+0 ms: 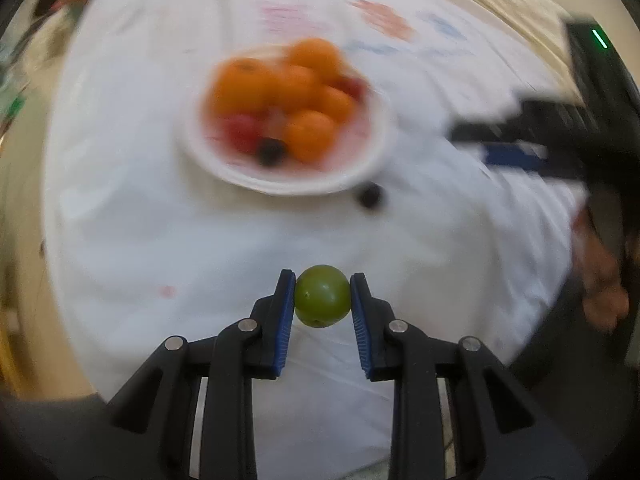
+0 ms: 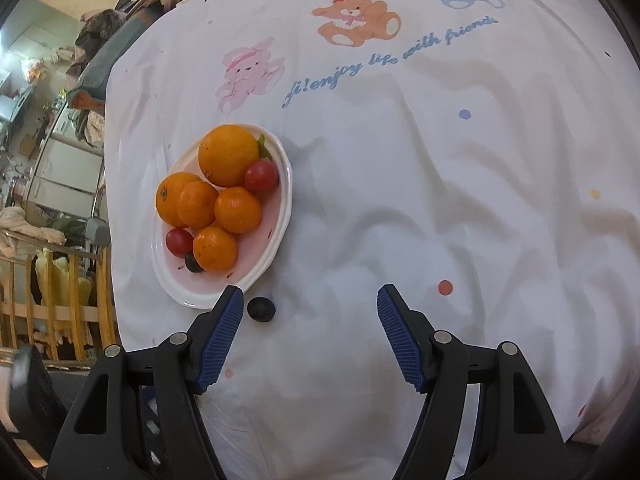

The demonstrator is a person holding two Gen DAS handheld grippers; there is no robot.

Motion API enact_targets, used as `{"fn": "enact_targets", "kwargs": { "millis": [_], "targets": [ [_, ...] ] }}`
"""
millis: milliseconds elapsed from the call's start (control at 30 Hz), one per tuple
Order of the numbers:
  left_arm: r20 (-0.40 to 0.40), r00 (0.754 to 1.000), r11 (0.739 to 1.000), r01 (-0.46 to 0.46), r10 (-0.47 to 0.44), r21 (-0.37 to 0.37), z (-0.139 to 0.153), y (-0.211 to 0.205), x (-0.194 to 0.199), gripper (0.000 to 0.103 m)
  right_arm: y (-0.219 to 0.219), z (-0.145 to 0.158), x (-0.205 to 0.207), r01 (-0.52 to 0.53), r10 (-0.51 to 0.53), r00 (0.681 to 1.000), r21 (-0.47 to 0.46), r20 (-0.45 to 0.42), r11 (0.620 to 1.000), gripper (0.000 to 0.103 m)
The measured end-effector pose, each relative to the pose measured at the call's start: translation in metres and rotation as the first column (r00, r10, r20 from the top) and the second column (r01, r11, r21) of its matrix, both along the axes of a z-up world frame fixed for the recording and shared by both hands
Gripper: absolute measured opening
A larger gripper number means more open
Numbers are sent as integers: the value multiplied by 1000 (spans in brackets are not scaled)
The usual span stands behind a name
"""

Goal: Organize fruits
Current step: 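Close the right gripper on the last dark grape while the left gripper holds the green fruit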

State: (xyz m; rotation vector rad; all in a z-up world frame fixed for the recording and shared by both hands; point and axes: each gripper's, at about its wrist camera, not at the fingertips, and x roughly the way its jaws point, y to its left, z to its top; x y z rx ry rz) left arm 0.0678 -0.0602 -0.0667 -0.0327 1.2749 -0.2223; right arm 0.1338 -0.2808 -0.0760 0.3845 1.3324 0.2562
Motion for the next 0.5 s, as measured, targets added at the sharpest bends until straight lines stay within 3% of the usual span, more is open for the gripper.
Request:
{"fn": "enact_targets", "kwargs": {
  "millis": [200,400,500],
  "targets": [
    [-3,983,982,-186,186,-9,2,45,17,24,26,-11,-1,-101,100,995,-53,-16,994,72],
    [22,960,960,-278,279,-31,11,65,21,24,64,-23,-4,-255,257,966,-142,-5,957,71],
    [28,953,953,-302,303,-42,12,68,26,24,85,-31,-5,-329,334,942,-192,-4,925,65]
  ]
}}
